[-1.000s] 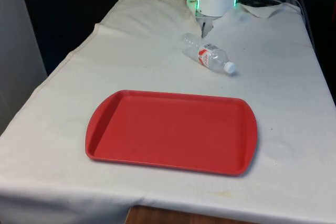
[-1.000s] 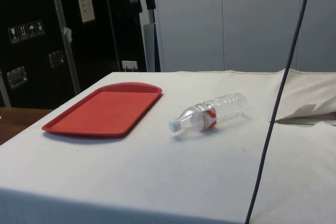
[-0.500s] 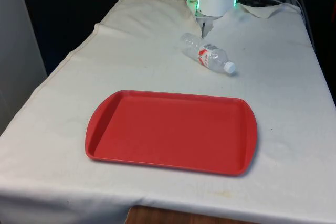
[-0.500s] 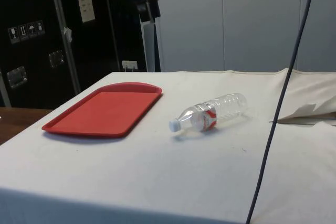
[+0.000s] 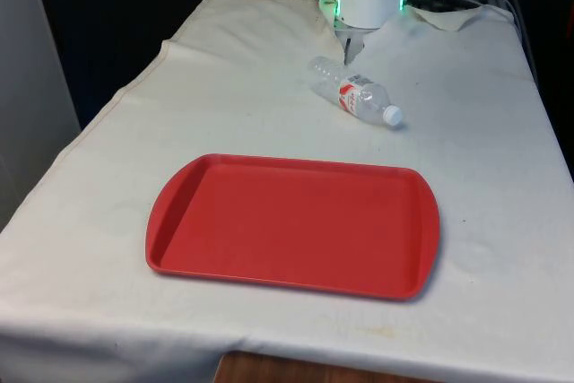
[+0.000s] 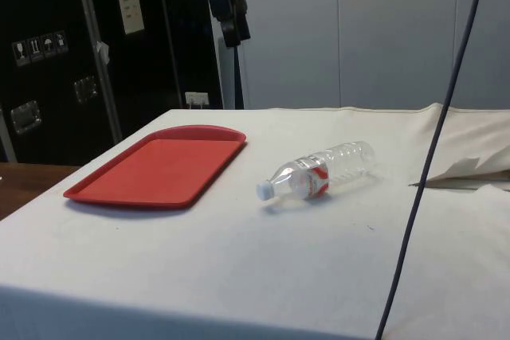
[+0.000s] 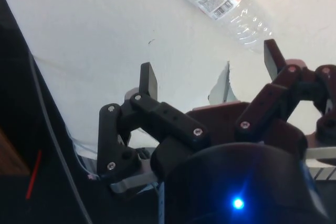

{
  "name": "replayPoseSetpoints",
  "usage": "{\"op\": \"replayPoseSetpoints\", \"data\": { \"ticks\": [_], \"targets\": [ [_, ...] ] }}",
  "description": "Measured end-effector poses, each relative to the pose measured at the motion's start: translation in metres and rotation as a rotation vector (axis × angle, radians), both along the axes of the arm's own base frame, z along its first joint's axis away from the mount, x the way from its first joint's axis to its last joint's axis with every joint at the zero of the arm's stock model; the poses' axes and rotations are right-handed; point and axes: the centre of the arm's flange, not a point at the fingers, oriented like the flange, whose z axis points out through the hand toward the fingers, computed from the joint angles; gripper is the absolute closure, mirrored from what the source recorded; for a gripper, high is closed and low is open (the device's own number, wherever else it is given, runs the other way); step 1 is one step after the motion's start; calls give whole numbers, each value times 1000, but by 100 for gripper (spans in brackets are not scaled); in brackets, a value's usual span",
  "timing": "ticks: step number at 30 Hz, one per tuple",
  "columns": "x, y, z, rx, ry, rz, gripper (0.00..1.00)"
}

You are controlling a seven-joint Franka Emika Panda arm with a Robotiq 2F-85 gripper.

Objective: Place the bottle upright on the tray.

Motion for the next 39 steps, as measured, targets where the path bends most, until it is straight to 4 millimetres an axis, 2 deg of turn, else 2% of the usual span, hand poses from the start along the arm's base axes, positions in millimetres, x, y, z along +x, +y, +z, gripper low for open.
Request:
{"op": "replayPoseSetpoints", "data": {
  "ticks": [28, 39],
  "targets": [
    [-24, 20, -40, 14, 48, 147, 0],
    [-26, 28, -53, 6, 62, 196, 0]
  ]
}}
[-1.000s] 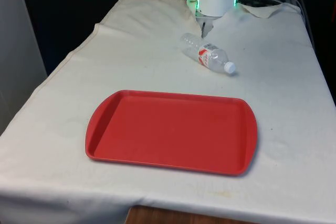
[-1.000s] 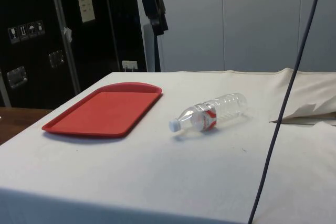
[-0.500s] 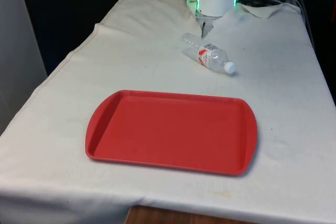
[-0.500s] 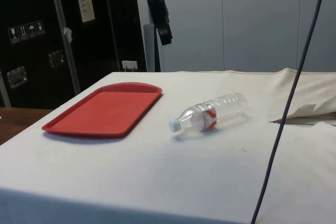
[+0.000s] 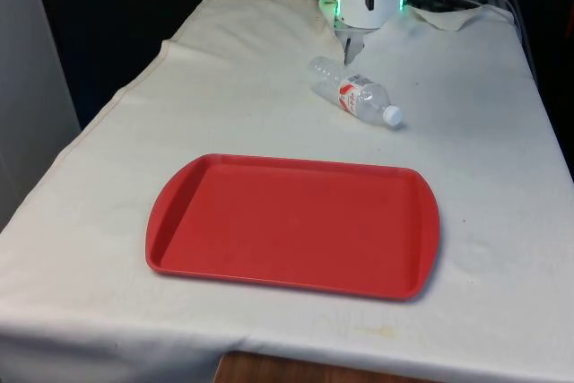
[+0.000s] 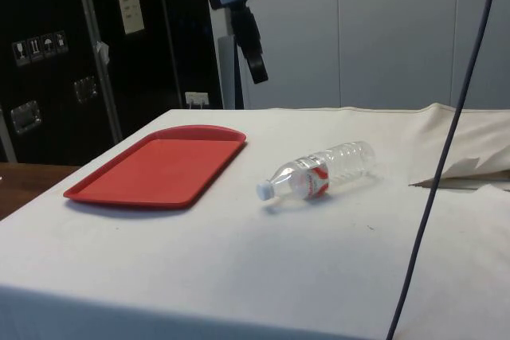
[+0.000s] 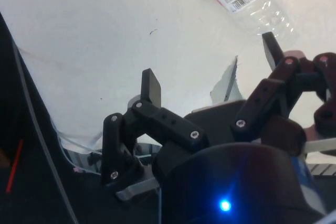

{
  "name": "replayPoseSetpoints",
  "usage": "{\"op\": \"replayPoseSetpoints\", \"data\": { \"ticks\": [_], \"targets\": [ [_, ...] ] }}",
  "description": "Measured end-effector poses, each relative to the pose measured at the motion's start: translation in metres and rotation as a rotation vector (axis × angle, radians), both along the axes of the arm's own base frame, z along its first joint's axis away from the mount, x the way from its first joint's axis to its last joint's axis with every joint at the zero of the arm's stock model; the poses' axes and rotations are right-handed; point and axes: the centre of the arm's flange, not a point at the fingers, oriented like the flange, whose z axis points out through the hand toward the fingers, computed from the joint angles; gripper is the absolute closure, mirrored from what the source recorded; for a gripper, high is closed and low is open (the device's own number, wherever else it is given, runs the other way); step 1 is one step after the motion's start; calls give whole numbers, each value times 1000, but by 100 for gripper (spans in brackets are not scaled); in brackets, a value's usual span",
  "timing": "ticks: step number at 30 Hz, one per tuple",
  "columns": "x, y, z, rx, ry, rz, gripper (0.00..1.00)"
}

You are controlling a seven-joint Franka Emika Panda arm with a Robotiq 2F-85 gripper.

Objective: Place the bottle upright on the tray.

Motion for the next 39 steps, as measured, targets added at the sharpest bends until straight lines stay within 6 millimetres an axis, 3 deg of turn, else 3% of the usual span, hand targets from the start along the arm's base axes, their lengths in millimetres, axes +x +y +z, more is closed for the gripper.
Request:
{"op": "replayPoseSetpoints", "data": {
  "ticks": [11, 39],
  "targets": [
    [0, 1, -2, -2, 3, 9, 0],
    [0, 4, -59, -88, 89, 66, 0]
  ]
}}
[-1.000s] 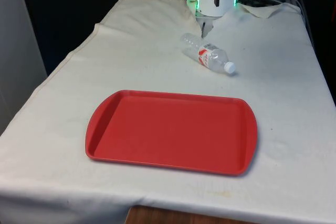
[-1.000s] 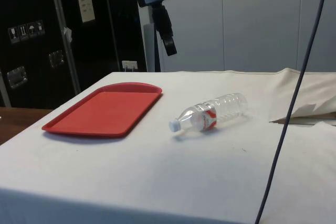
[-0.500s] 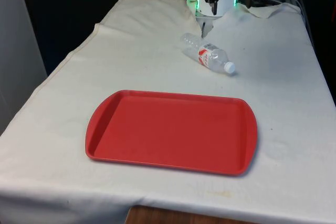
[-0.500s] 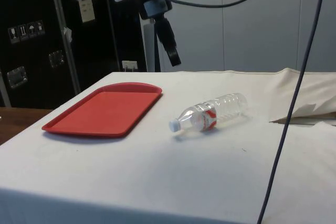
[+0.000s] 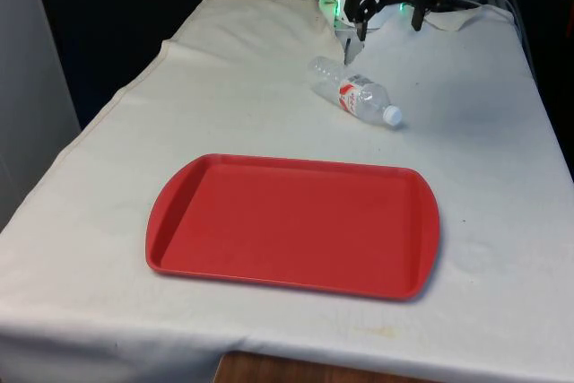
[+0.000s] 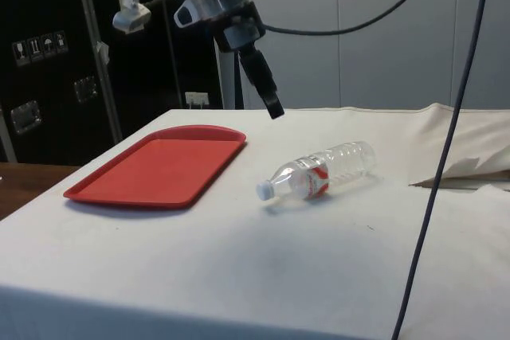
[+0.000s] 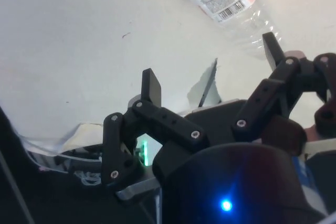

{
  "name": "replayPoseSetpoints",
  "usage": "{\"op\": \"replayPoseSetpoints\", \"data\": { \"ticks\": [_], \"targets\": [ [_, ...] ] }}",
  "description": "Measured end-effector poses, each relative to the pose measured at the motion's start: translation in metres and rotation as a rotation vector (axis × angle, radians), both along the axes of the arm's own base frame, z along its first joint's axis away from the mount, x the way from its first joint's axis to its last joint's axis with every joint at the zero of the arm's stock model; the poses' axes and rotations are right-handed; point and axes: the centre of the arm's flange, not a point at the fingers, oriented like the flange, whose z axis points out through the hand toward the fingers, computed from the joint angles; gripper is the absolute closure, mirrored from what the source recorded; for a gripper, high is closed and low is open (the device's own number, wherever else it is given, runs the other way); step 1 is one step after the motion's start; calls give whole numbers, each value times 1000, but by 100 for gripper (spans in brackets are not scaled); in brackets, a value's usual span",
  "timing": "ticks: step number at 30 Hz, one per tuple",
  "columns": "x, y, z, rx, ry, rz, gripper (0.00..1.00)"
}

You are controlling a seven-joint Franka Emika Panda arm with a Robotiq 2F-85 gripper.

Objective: Place the bottle upright on the tray.

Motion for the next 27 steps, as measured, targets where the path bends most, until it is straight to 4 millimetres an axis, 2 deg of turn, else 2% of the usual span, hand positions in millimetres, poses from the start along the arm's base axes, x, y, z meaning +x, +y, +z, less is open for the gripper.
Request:
{"op": "replayPoseSetpoints", "data": {
  "ticks": [20, 27],
  "targets": [
    [-6, 8, -44, -75, 76, 67, 0],
    [-6, 9, -54, -97, 95, 86, 0]
  ]
}}
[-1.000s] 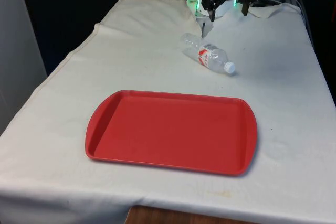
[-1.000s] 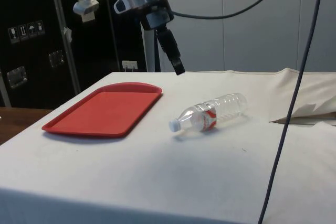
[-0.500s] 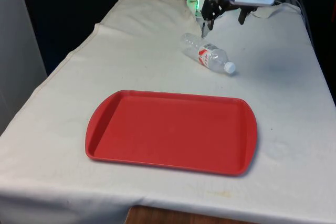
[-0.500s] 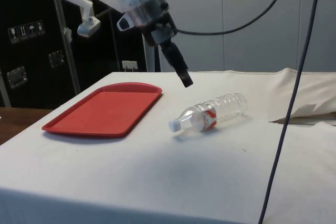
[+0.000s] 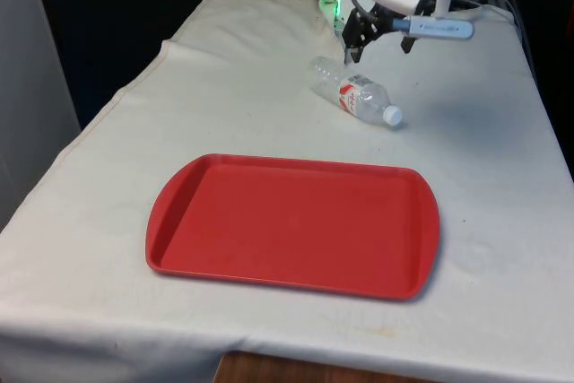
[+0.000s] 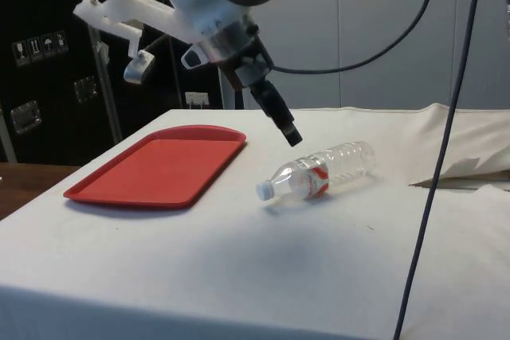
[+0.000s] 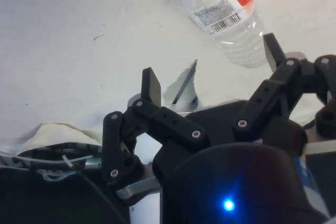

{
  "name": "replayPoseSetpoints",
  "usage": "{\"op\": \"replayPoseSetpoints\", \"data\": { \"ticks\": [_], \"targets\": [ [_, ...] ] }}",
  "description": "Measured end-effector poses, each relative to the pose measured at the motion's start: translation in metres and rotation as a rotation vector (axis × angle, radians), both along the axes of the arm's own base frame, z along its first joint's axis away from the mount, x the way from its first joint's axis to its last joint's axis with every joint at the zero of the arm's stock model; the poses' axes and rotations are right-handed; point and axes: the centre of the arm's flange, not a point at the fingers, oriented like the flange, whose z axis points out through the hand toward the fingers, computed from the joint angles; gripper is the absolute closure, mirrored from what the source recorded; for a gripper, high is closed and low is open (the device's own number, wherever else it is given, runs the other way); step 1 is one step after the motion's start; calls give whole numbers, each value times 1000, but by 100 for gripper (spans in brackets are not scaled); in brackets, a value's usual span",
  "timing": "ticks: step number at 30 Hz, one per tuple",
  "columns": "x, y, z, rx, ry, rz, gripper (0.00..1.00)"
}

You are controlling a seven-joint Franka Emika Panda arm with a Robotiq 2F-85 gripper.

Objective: Place the bottle upright on the tray.

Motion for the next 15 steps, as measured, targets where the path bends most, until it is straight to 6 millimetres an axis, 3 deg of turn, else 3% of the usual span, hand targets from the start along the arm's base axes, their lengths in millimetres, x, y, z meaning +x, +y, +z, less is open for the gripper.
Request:
{"op": "replayPoseSetpoints", "data": {
  "ticks": [15],
  "targets": [
    [0, 1, -20, -63, 66, 44, 0]
  ]
}}
